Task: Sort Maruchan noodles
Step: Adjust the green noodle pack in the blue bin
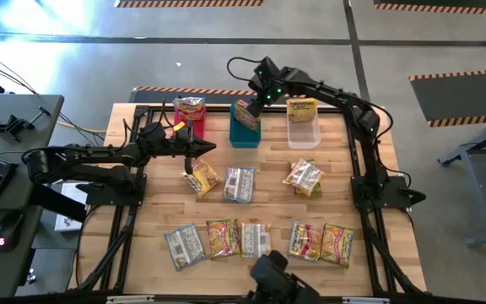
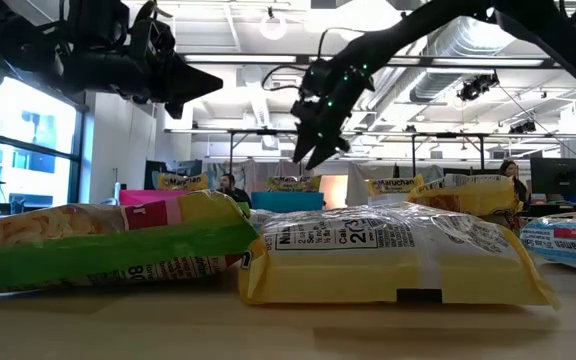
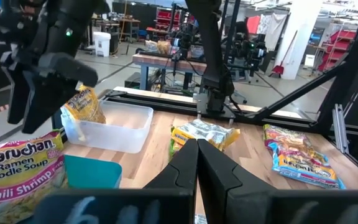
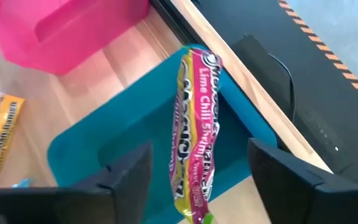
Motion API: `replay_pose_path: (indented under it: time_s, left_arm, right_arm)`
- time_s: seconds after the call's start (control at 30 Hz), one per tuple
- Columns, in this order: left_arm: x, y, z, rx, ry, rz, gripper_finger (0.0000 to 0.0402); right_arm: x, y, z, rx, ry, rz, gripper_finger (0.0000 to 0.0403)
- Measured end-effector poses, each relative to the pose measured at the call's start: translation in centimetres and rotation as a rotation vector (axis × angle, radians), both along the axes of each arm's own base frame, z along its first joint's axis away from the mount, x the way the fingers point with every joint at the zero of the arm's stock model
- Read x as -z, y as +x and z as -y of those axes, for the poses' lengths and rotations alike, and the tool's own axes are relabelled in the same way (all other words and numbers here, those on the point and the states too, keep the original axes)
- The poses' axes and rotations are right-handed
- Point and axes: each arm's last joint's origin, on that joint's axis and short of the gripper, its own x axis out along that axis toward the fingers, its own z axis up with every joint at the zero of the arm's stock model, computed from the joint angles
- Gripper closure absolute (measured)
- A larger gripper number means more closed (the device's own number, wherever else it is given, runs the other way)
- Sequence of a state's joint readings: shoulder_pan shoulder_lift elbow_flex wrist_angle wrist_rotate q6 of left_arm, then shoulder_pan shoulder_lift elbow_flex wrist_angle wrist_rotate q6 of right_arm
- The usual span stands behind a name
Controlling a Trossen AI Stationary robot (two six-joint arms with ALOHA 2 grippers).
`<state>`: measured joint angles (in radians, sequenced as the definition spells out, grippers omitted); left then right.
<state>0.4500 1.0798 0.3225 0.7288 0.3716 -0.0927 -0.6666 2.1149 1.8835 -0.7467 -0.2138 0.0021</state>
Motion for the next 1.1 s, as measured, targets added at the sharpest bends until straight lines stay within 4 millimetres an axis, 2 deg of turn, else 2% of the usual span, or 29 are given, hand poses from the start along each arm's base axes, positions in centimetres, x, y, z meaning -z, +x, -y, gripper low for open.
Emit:
replay_pose_path:
  time_s: [0.17,0.43,0.57,0.8,1.1]
  left_arm:
    - [0.0,0.0,0.0,0.000,0.000,0.000,0.0401]
    - [0.0,0.0,0.0,0.000,0.002,0.000,0.0401]
    - [0.0,0.0,0.0,0.000,0.001,0.000,0.0401]
    - [0.0,0.0,0.0,0.000,0.000,0.000,0.0401]
    - [0.0,0.0,0.0,0.000,-0.001,-0.001,0.0401]
  right_arm:
    - [1.2,0.4,0.2,0.010,-0.003,-0.025,0.0110]
    - [3.8,2.1,-0.3,-0.024,0.011,-0.049,0.0103]
    - [3.7,2.6,-0.6,-0.037,-0.011,-0.028,0.0112]
    - [4.2,2.9,-0.8,-0.037,-0.018,-0.040,0.0160]
    - [5.3,3.1,-0.6,-0.019,0.013,-0.052,0.0164]
